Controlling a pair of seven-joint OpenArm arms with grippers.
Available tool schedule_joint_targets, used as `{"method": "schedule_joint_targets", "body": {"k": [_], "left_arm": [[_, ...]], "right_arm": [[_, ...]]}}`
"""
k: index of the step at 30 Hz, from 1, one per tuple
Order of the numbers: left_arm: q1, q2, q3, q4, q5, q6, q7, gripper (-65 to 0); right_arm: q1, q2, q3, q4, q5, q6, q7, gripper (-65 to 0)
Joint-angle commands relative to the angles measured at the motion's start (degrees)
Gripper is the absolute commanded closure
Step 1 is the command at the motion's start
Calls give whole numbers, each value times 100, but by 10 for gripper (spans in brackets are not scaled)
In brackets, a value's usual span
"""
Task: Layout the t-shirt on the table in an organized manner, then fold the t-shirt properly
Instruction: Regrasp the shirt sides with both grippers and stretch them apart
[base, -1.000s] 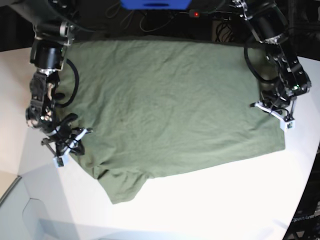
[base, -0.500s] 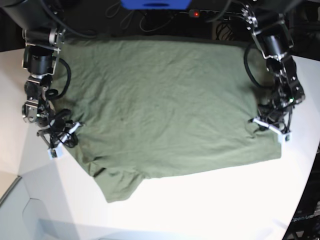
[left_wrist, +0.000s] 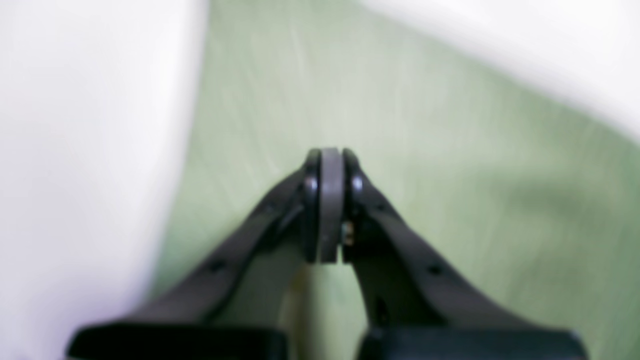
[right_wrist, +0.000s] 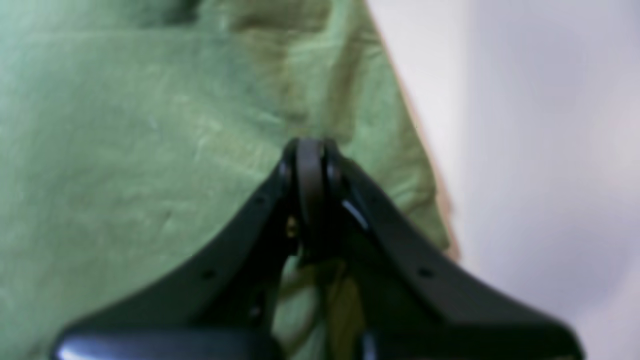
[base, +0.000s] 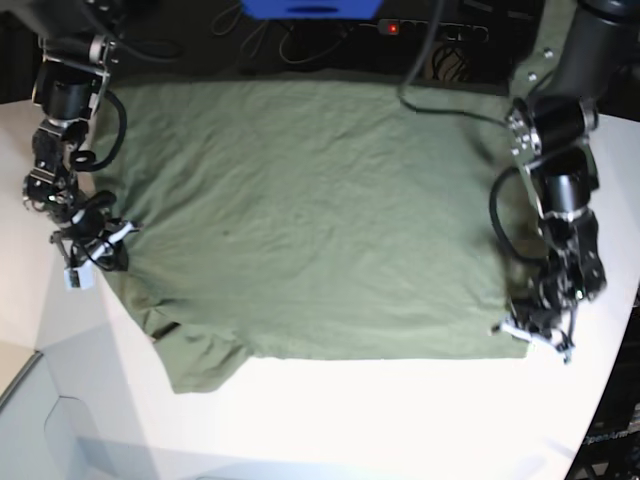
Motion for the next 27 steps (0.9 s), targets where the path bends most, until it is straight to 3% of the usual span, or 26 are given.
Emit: {"method": "schedule_joint_targets", "body": {"k": [1, 4, 7, 11, 14, 19, 27], "left_arm": [[-357, -51, 0, 84, -72, -37, -105, -1], [-541, -51, 0, 198, -107, -37, 88, -1], [-497, -51, -9, 708, -125, -64, 774, -1], [329, -15, -35, 1930, -134, -81, 1750, -1], [1252, 266, -35, 3143, -134, -72, 2172, -1], [2685, 697, 0, 4629, -81, -55, 2436, -1], [3239, 767, 0, 4093, -72, -90, 2251, -1]], "right_arm": [[110, 30, 131, 61, -261, -91, -304, 0], [224, -49, 474, 360, -270, -100, -313, 0], [197, -75, 641, 843, -270, -294, -313, 0], [-110, -207, 650, 1476, -261, -302, -313, 0], [-436, -418, 650, 2030, -261, -294, -313, 0], [-1095, -805, 650, 2971, -261, -294, -321, 0], [-1570, -1139, 597, 3111, -252, -294, -321, 0]]}}
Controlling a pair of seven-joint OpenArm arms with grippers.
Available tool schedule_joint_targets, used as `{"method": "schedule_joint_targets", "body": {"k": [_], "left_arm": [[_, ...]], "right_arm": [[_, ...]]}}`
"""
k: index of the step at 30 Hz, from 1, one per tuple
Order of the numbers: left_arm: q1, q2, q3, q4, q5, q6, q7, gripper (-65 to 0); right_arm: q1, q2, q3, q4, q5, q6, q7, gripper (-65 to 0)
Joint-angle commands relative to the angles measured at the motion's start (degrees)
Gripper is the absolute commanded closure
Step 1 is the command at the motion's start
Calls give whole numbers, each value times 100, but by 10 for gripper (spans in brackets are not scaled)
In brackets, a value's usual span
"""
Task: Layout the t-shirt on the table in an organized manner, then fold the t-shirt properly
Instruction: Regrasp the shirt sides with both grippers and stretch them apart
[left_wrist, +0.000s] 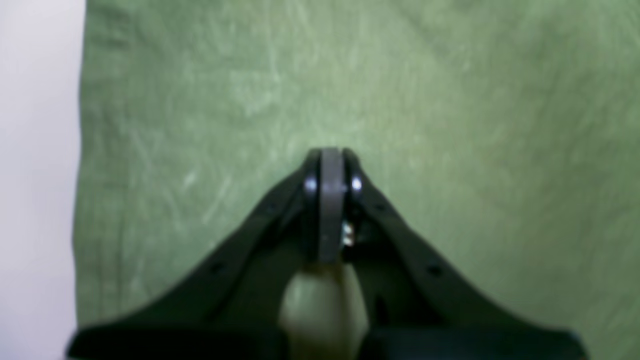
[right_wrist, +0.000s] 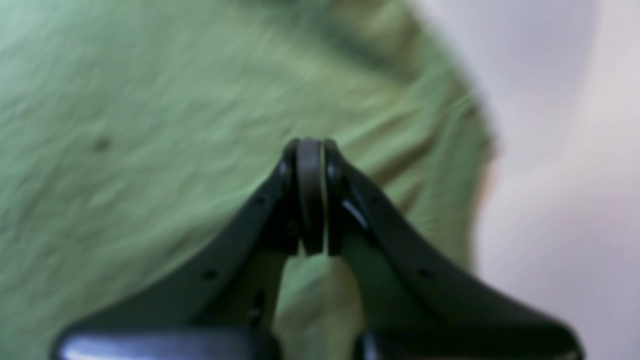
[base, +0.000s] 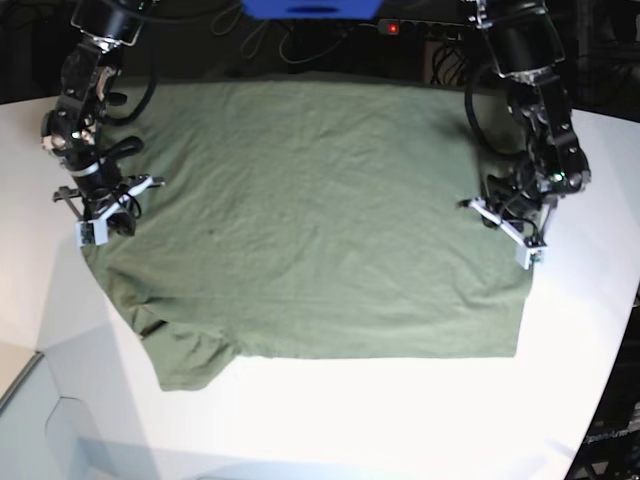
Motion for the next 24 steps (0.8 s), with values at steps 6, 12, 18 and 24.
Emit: {"method": "schedule_joint_targets", "body": {"k": [6, 12, 18, 24], "left_arm": [[-251, -42, 11, -1041, 92, 54, -1130, -1], [-980, -174, 11, -2272, 92, 72, -1324, -1], [-1596, -174, 11, -2526, 92, 72, -1324, -1], [-2185, -165, 11, -2526, 92, 81, -1324, -1]], "right_arm": [[579, 171, 20, -964, 34, -14, 179, 0], [1599, 610, -6, -2336, 34, -14, 188, 0], [2786, 1032, -587, -3768, 34, -40, 522, 0], [3463, 1173, -947, -4463, 25, -49, 1023, 0]]}}
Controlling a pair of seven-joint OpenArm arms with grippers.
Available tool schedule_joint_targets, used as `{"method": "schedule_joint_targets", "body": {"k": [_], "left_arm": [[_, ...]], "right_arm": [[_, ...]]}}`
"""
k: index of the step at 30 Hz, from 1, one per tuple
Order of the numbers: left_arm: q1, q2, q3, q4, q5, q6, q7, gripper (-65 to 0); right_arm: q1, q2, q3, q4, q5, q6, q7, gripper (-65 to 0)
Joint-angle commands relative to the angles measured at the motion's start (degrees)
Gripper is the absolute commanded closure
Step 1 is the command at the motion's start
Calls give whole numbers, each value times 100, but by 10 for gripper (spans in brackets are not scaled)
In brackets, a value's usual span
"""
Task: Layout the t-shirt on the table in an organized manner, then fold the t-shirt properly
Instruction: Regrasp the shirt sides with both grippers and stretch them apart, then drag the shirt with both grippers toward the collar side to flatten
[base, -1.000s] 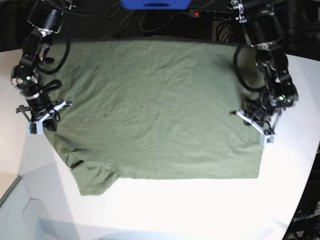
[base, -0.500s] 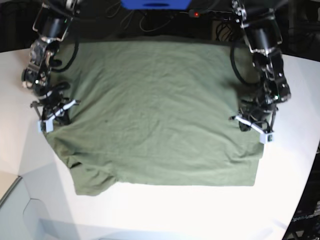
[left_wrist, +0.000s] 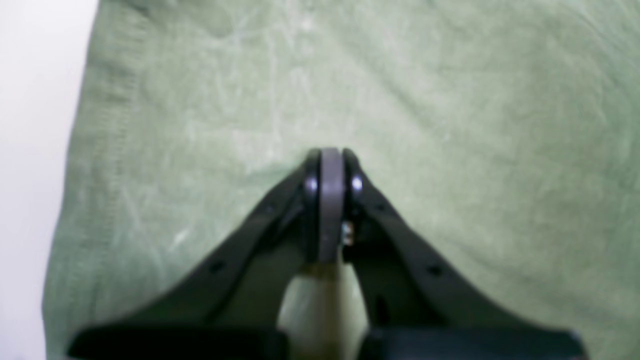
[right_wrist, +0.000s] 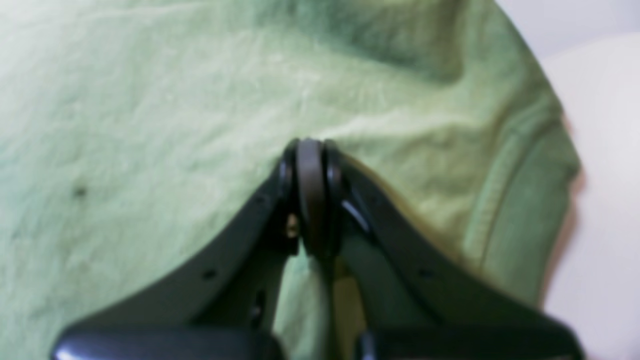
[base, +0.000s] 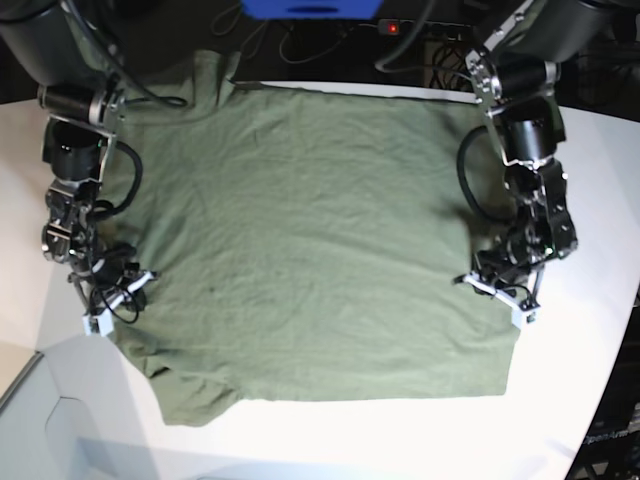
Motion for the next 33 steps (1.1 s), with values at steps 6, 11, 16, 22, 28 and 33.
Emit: {"method": "schedule_joint_targets", "body": {"k": [6, 11, 16, 22, 28, 33], "left_arm": [[-372, -117, -46, 892, -79, 9, 342, -1], [420, -82, -46, 2351, -79, 9, 931, -1], [1518, 24, -2, 2976, -79, -27, 1089, -1], [2213, 103, 7, 2527, -26, -44, 518, -1], [2037, -12, 7, 1323, -26, -44, -230, -1], [1686, -47, 7, 901, -35, -44, -265, -1]], "right_arm": [[-214, 207, 191, 1211, 130, 12, 162, 0], [-1269, -4, 595, 3057, 139, 12, -427, 0], [-2262, -505, 1070, 4235, 139, 21, -1130, 0], [-2781, -812, 1078, 4208, 139, 30, -1130, 0], [-2324, -804, 1096, 3109, 122, 30, -1113, 0], [-1778, -557, 1070, 2353, 113, 30, -858, 0]]}}
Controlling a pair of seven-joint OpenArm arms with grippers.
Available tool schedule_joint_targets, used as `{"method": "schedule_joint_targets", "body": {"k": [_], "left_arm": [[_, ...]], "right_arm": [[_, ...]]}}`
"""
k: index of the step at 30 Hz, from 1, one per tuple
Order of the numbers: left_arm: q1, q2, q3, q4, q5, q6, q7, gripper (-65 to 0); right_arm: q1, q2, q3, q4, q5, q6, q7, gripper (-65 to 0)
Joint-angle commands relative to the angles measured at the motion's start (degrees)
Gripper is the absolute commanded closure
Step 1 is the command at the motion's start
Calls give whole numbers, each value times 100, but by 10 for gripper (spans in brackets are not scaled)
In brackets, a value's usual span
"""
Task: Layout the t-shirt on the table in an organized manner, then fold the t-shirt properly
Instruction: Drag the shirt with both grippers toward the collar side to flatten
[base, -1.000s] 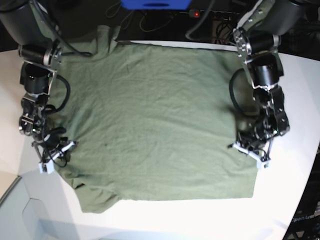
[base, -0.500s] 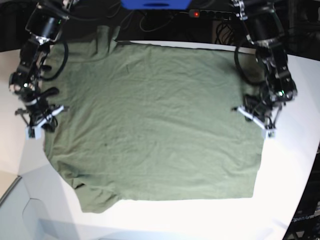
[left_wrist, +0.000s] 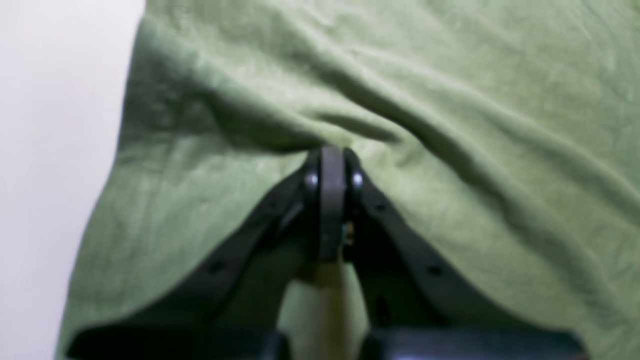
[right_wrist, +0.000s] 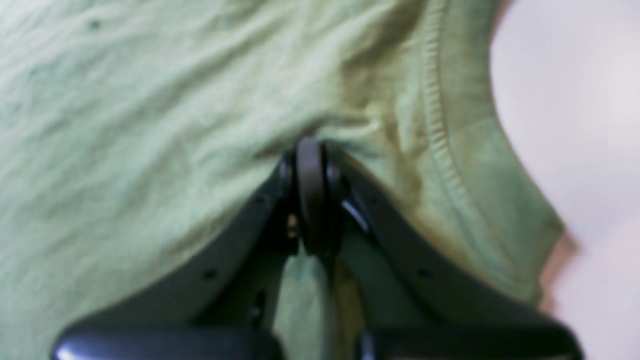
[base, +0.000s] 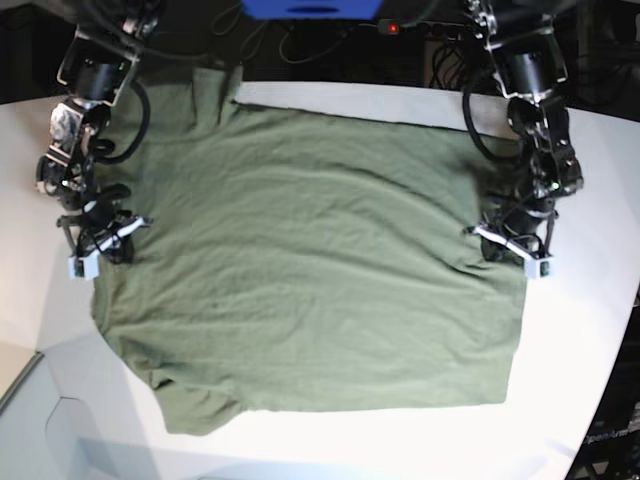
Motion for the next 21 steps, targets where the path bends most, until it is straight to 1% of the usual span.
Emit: {"method": "schedule_joint_targets", "body": {"k": [1, 4, 7, 12, 15, 18, 21], "left_arm": [[81, 6, 22, -96, 402, 223, 649, -1], [46, 6, 22, 19, 411, 223, 658, -1], [37, 6, 4, 247, 384, 223, 930, -1], [37, -3, -13, 564, 384, 223, 1062, -1], [37, -109, -13, 625, 376, 223, 1062, -1], [2, -126, -13, 643, 376, 223, 1036, -1], [-51, -223, -22, 862, 358, 223, 1097, -1]], "right_arm": [[139, 92, -6, -69, -112, -69, -44, 0], [447, 224, -85, -421, -112, -69, 149, 0], [781, 409, -366, -851, -112, -69, 211, 0], [939, 409, -419, -992, -112, -77, 457, 0], [798, 400, -410, -596, -95, -77, 439, 0], [526, 373, -401, -25, -77, -77, 431, 0], [183, 180, -313, 749, -77, -77, 431, 0]]}}
